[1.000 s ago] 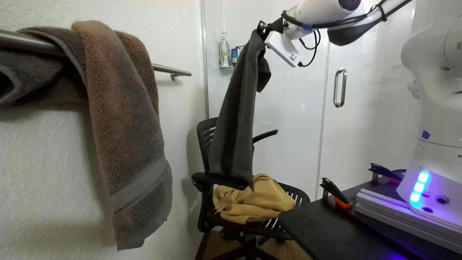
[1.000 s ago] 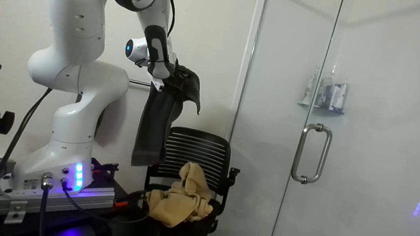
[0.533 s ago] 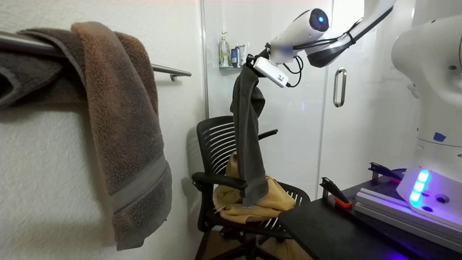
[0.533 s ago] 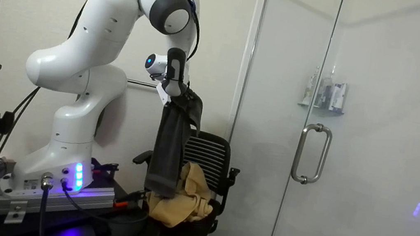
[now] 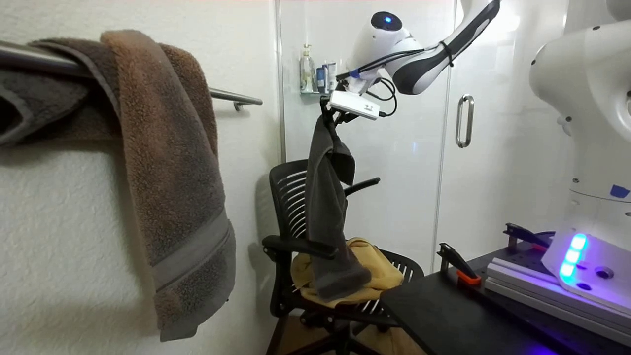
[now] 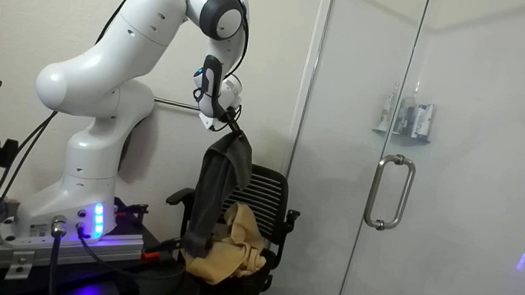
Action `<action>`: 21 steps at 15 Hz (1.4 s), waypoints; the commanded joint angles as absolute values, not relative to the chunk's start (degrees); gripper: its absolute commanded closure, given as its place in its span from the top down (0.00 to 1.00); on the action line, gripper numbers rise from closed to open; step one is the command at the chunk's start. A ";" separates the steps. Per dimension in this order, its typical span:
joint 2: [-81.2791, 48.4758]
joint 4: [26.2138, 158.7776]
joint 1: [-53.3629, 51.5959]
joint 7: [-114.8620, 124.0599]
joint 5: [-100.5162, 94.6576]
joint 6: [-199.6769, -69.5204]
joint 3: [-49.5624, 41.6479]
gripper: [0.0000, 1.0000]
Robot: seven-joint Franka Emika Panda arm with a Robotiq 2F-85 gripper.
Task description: Unhang the yellow and gray towels and put them on the chair, and then open the bathing room door
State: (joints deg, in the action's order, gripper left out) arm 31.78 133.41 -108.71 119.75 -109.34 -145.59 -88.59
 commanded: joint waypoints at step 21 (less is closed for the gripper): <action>38.37 154.20 -80.15 110.54 -84.63 -69.24 -20.36 1.00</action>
